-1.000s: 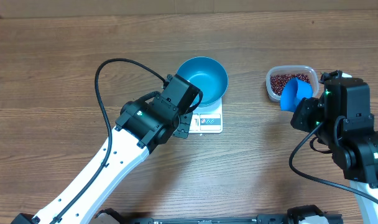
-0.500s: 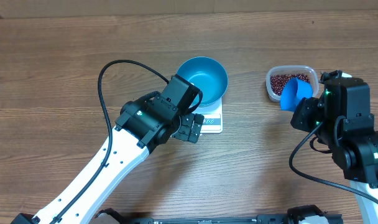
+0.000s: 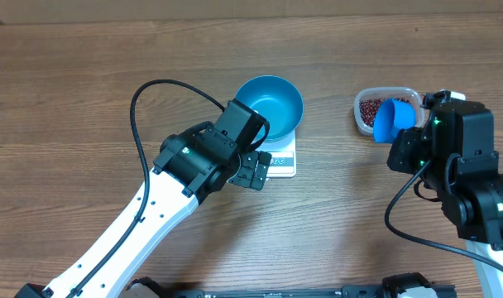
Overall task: Scoop item into bowl and weigh 150g on scale
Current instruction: 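Lift the left gripper back from the scale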
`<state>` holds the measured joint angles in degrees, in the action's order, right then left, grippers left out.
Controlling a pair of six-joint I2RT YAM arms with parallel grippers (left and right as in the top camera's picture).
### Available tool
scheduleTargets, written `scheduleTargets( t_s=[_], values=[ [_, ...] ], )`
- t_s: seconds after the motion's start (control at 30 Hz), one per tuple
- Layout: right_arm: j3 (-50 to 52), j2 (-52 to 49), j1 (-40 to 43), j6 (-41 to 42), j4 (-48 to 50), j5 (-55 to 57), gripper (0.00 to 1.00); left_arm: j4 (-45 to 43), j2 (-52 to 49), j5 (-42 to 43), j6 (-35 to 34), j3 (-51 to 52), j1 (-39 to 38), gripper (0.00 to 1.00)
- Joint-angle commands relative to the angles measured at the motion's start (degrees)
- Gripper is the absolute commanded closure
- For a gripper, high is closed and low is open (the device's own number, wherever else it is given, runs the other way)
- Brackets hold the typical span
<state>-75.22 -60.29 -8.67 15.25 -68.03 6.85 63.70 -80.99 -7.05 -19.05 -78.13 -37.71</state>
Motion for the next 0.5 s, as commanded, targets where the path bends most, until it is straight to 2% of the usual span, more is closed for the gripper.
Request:
scheduleTargets(
  t_s=[0.0,0.47],
  values=[
    [-1.25,0.26,0.11,-0.76,1.05,0.44,0.96,0.15,1.25,0.72,1.27,0.20,0.57,0.00],
    [-1.25,0.15,0.11,-2.14,3.67,0.44,0.96,0.15,1.25,0.72,1.27,0.20,0.57,0.00]
  ],
)
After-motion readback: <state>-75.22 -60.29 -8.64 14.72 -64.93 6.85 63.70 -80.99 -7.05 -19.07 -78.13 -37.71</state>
